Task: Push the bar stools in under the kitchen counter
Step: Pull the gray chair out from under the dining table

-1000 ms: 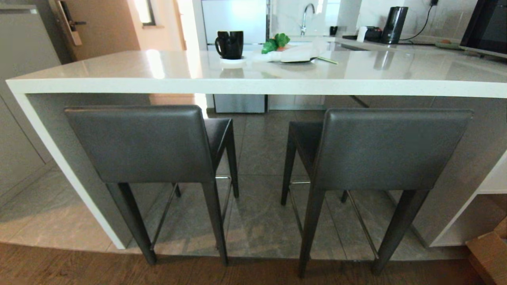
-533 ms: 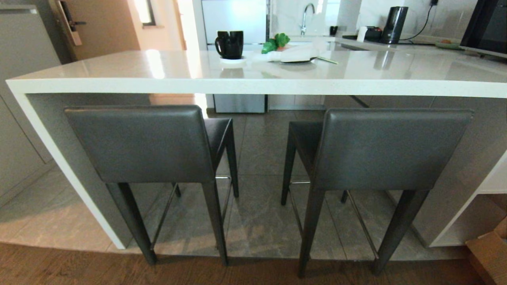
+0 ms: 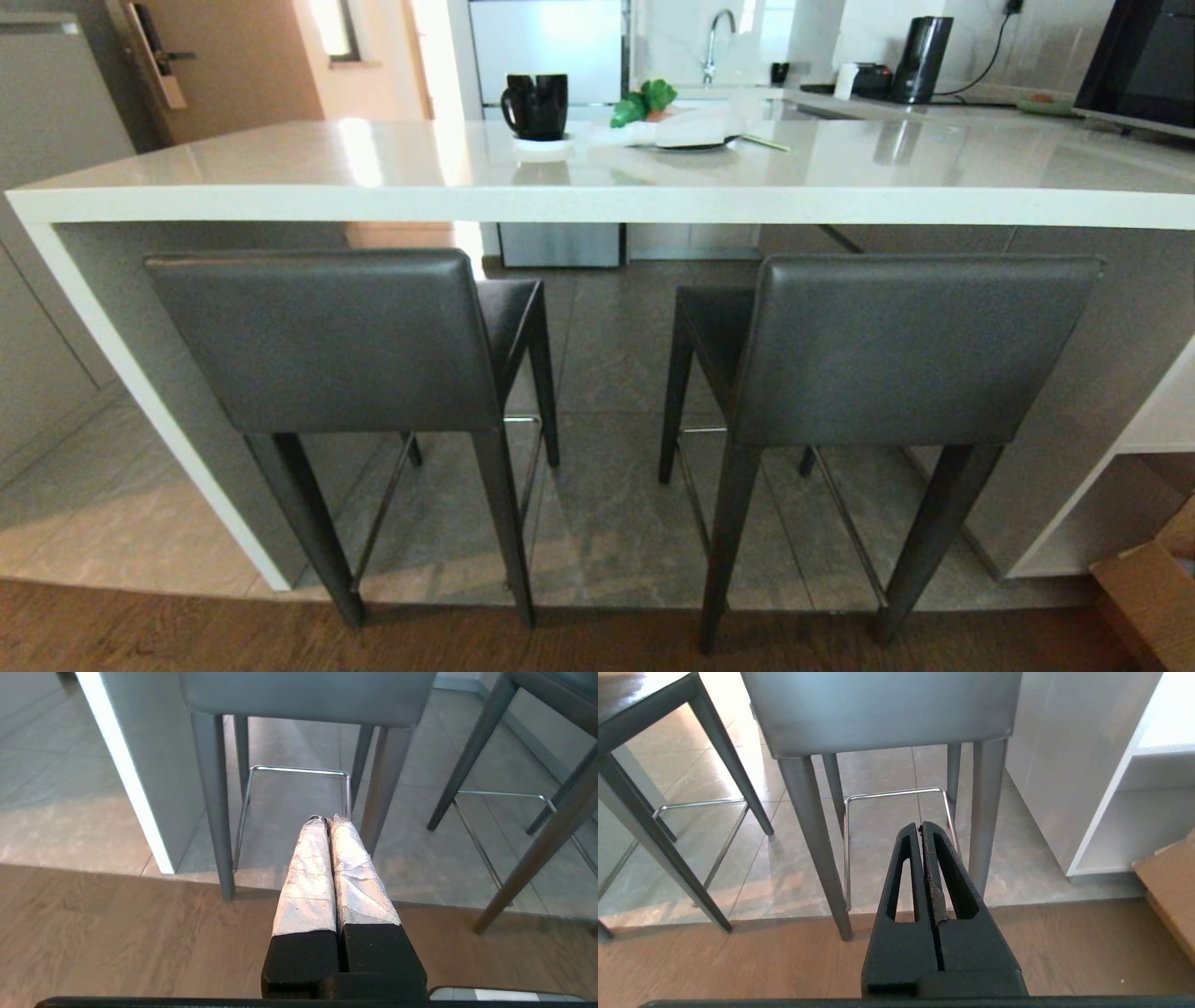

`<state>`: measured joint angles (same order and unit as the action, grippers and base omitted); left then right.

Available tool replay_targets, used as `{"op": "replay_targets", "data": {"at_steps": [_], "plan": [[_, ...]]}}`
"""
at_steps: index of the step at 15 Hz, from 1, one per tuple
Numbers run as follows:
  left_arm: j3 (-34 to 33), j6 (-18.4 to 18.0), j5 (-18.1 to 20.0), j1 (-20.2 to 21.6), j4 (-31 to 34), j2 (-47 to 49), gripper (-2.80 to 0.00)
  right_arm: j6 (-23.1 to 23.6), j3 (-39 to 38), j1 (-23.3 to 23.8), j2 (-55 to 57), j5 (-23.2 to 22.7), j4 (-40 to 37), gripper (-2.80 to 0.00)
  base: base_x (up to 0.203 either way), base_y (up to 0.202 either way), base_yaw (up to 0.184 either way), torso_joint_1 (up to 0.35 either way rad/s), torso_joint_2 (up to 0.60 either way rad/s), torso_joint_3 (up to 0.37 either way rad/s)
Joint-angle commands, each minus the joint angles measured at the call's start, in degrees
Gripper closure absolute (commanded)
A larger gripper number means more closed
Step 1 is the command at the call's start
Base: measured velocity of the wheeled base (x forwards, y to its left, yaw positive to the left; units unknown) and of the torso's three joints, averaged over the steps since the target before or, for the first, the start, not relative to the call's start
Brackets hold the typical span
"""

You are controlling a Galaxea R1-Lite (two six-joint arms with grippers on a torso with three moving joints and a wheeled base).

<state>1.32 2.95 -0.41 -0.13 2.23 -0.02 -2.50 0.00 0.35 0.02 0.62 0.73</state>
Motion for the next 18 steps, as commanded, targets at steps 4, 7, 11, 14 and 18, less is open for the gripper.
{"op": "replay_targets", "data": {"at_steps": [4,7,11,14,18], "plan": [[0.0,0.04,-0.02,0.04,0.05,0.02,0.0,0.02,0.0,0.0,0.15,-0.01,0.06,0.0,0.002,-0.139,0.007,0.002,0.0,0.0],[0.0,0.04,-0.02,0.04,0.05,0.02,0.0,0.04,0.0,0.0,0.06,-0.01,0.06,0.0,0.0,-0.194,0.0,0.002,0.0,0.001],[0.0,0.04,-0.02,0.04,0.05,0.02,0.0,0.04,0.0,0.0,0.06,-0.01,0.06,0.0,0.0,-0.194,0.002,0.005,0.0,0.002],[0.0,0.04,-0.02,0.04,0.05,0.02,0.0,0.04,0.0,0.0,0.06,-0.01,0.06,0.0,0.0,-0.193,0.003,0.003,0.0,0.0],[0.0,0.04,-0.02,0.04,0.05,0.02,0.0,0.01,0.0,0.0,0.09,-0.01,0.06,0.0,0.0,-0.195,0.002,0.005,0.0,0.002]]}}
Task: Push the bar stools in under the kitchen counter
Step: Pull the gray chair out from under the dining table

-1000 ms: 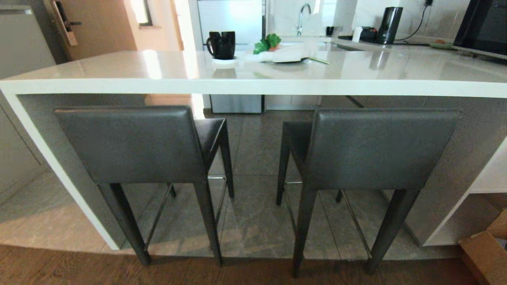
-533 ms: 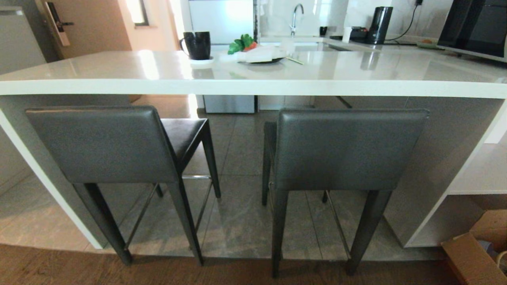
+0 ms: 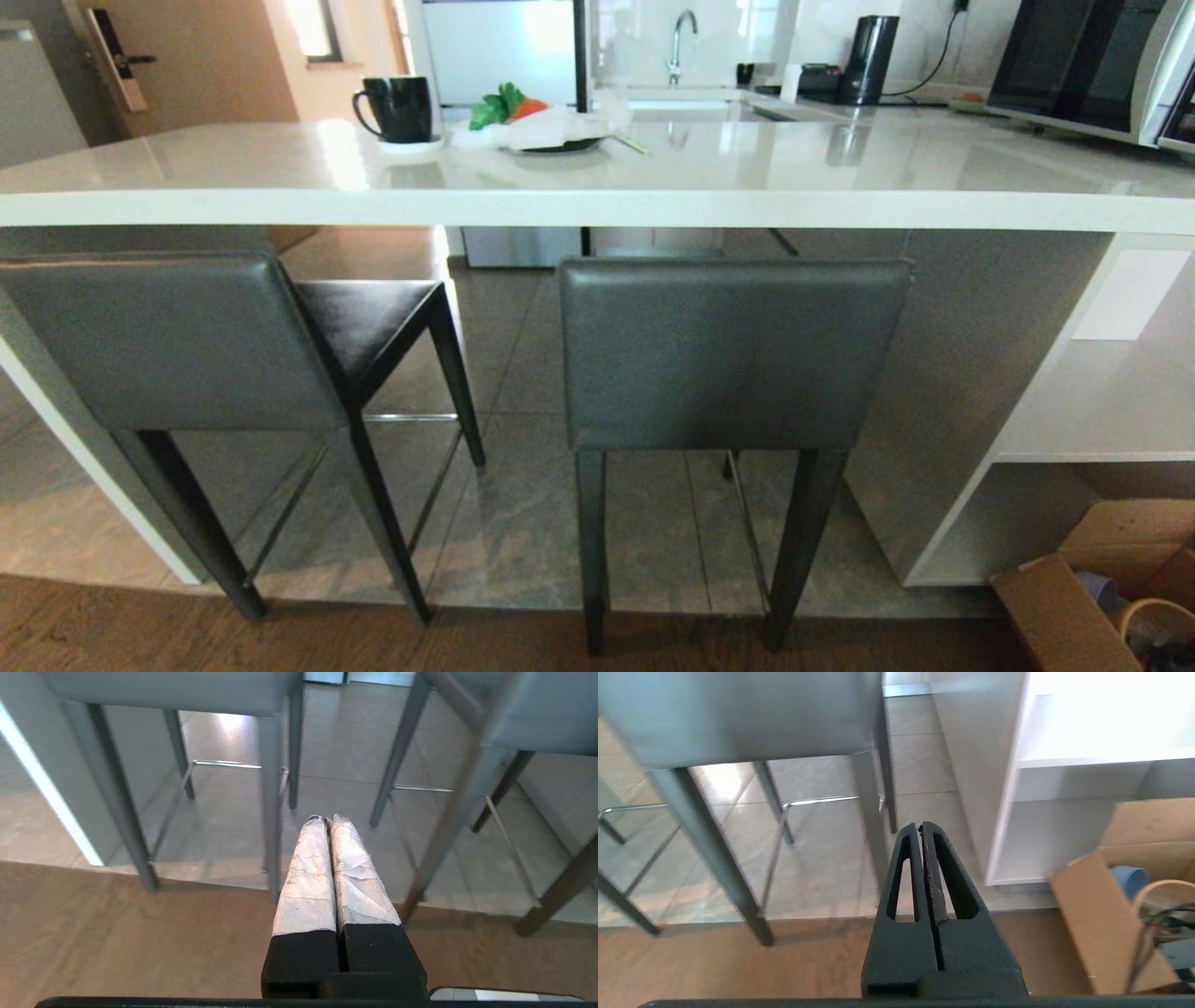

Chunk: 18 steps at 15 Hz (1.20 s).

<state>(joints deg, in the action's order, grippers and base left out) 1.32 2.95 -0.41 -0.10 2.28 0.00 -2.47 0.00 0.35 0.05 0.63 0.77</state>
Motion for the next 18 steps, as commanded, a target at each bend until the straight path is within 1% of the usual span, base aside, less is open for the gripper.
{"op": "replay_targets", "data": {"at_steps": [1,6,8,18], "plan": [[0.0,0.04,-0.02,0.01,0.01,0.0,0.0,-0.04,0.0,0.0,0.04,-0.02,0.02,0.0,0.0,-0.194,0.003,-0.002,0.0,0.002],[0.0,0.04,-0.02,0.01,0.01,0.0,0.0,0.01,0.0,0.0,0.04,-0.02,0.02,0.0,0.0,-0.192,0.0,0.005,0.0,0.005],[0.0,0.04,-0.02,0.01,0.01,0.0,0.0,-0.01,0.0,0.0,0.04,-0.02,0.02,0.0,0.0,-0.113,0.002,0.001,0.01,-0.002],[0.0,0.04,-0.02,0.01,0.01,0.0,0.0,-0.02,0.0,0.0,0.12,-0.02,0.02,0.0,0.0,0.0,0.0,0.0,0.0,0.0]]}}
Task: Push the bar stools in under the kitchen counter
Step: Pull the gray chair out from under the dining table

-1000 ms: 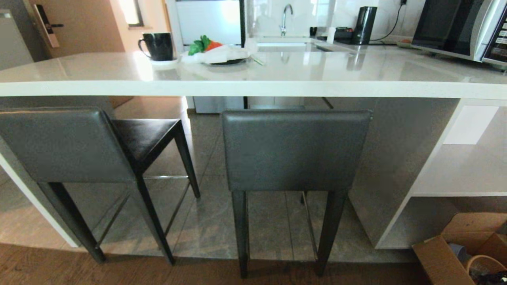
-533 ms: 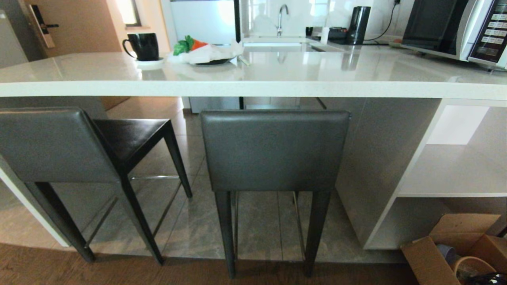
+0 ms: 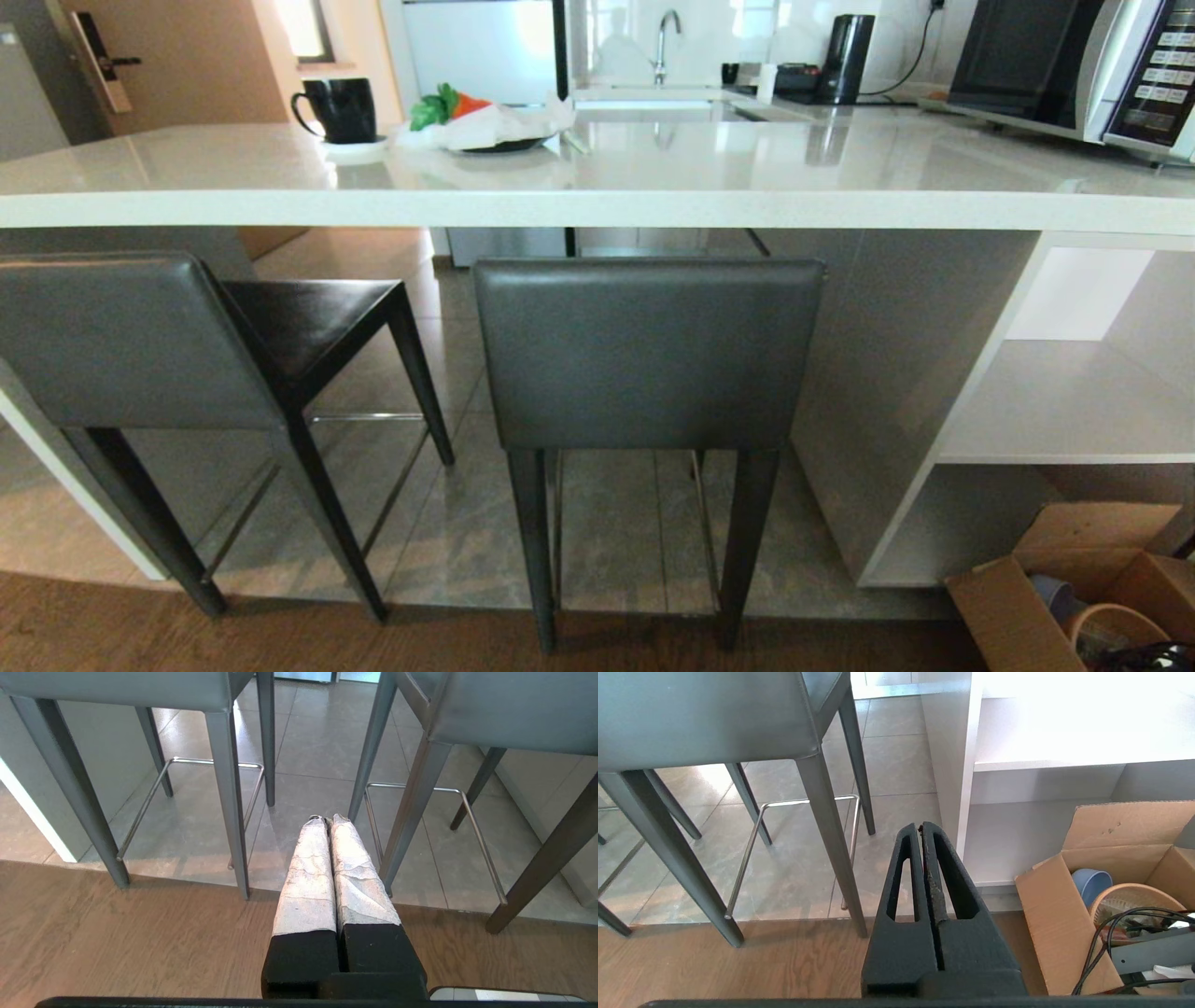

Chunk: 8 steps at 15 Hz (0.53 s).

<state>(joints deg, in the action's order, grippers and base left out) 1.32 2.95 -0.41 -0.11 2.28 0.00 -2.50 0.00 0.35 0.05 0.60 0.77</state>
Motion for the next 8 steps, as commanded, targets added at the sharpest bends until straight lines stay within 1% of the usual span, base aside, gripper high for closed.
{"op": "replay_targets", "data": {"at_steps": [1,6,7,8], "plan": [[0.0,0.04,-0.02,0.02,0.0,0.0,0.0,0.02,0.0,0.0,0.04,0.02,0.02,0.0,0.0,0.0,0.0,0.0,0.0,0.0],[0.0,0.04,-0.02,0.02,0.0,0.0,0.0,0.02,0.0,0.0,0.04,0.02,0.02,0.0,0.0,0.0,0.0,0.0,0.0,0.0],[0.0,0.04,-0.02,0.02,0.0,0.05,0.0,-0.05,0.0,0.0,0.04,0.02,0.02,0.0,0.059,0.0,-0.003,0.001,0.01,0.003],[0.0,0.04,-0.02,0.02,0.0,0.0,0.0,0.04,0.0,0.0,0.1,0.02,0.02,0.0,0.156,0.0,-0.004,0.005,0.0,0.007]]}}
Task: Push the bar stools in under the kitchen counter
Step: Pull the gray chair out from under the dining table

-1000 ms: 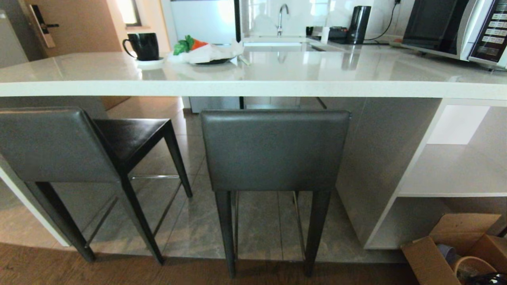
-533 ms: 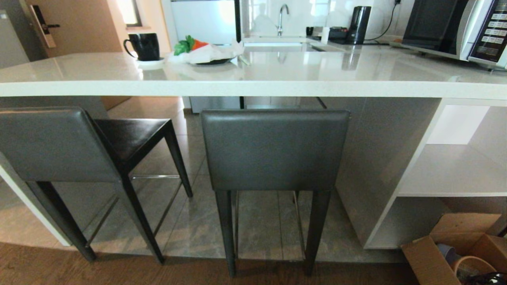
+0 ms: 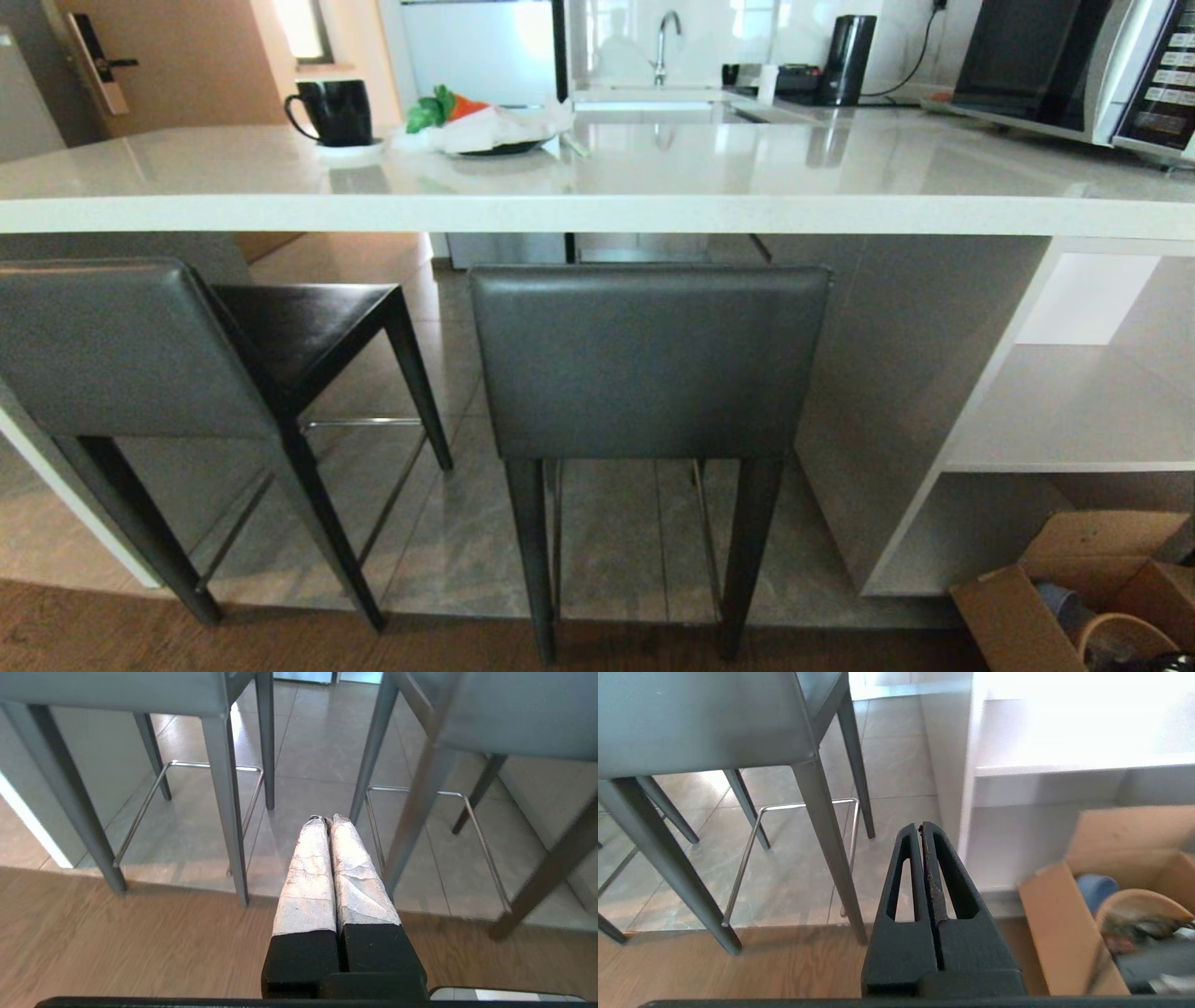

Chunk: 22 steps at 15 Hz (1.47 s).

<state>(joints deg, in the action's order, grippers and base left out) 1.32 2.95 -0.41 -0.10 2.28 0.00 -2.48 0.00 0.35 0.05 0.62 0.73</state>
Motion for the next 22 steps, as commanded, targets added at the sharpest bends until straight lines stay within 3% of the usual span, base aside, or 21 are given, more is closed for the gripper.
{"op": "replay_targets", "data": {"at_steps": [1,12,22], "plan": [[0.0,0.04,-0.02,0.01,0.01,0.0,0.0,-0.07,0.0,0.0,0.04,-0.01,0.06,0.0,0.192,0.0,0.0,0.004,0.0,0.004],[0.0,0.04,-0.02,0.01,0.01,0.0,0.0,-0.05,0.0,0.0,0.07,-0.01,0.06,0.0,0.193,0.0,0.002,0.002,0.0,0.002],[0.0,0.04,-0.02,0.1,0.01,0.0,0.0,1.07,0.0,-0.09,-0.05,-0.09,0.32,0.0,0.008,0.0,0.0,0.001,0.0,0.0]]}}
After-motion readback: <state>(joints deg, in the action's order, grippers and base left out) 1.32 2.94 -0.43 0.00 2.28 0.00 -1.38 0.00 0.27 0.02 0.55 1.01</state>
